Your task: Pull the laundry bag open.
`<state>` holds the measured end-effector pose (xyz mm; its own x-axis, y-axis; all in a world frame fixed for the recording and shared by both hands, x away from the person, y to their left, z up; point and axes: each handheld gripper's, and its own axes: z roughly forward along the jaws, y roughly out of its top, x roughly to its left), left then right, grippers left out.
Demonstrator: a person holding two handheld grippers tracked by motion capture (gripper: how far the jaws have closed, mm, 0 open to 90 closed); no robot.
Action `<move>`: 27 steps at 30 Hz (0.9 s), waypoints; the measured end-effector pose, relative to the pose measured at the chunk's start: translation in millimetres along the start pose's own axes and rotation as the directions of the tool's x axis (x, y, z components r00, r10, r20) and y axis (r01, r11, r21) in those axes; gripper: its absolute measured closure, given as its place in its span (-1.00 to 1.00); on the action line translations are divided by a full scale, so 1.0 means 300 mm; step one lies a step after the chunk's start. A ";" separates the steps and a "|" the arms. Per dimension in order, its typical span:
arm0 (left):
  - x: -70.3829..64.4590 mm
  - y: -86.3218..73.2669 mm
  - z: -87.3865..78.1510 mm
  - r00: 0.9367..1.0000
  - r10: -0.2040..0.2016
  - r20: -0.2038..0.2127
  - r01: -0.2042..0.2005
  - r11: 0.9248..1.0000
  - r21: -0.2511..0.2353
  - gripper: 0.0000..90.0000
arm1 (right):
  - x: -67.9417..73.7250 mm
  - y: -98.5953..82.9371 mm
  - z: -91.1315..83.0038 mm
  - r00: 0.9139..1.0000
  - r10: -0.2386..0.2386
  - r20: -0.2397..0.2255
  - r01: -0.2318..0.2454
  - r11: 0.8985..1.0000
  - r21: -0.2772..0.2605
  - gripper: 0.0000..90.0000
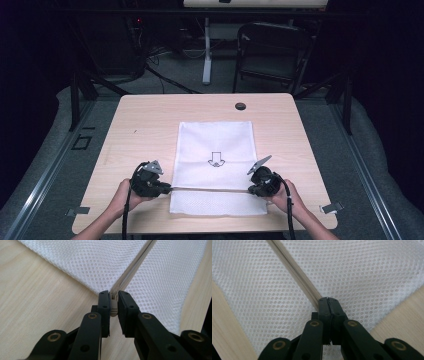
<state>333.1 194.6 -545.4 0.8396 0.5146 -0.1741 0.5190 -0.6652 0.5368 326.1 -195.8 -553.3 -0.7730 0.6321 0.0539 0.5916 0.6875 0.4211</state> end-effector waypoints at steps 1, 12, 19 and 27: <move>0.001 0.004 -0.001 1.000 -0.011 0.006 0.011 1.000 -0.007 0.62 | 0.003 -0.001 -0.004 1.000 -0.019 -0.002 0.019 1.000 -0.001 0.85; -0.034 0.062 -0.029 0.999 -0.047 -0.007 0.047 0.998 -0.035 -0.08 | 0.017 0.032 -0.076 1.000 -0.014 -0.001 0.013 0.992 -0.123 0.11; -0.055 0.085 -0.057 0.994 -0.095 -0.054 0.091 0.994 -0.060 -0.48 | -0.002 0.028 -0.137 0.999 0.035 0.037 -0.029 0.989 -0.145 -0.50; -0.052 0.054 -0.111 0.976 -0.182 -0.123 0.171 0.981 -0.096 -0.65 | -0.049 -0.044 -0.206 0.990 0.124 0.073 -0.112 0.982 -0.150 -0.88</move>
<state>323.1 193.9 -506.5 0.7050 0.6895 -0.1659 0.6368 -0.5125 0.5760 315.4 -236.4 -503.6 -0.6746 0.7371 0.0392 0.6333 0.5507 0.5437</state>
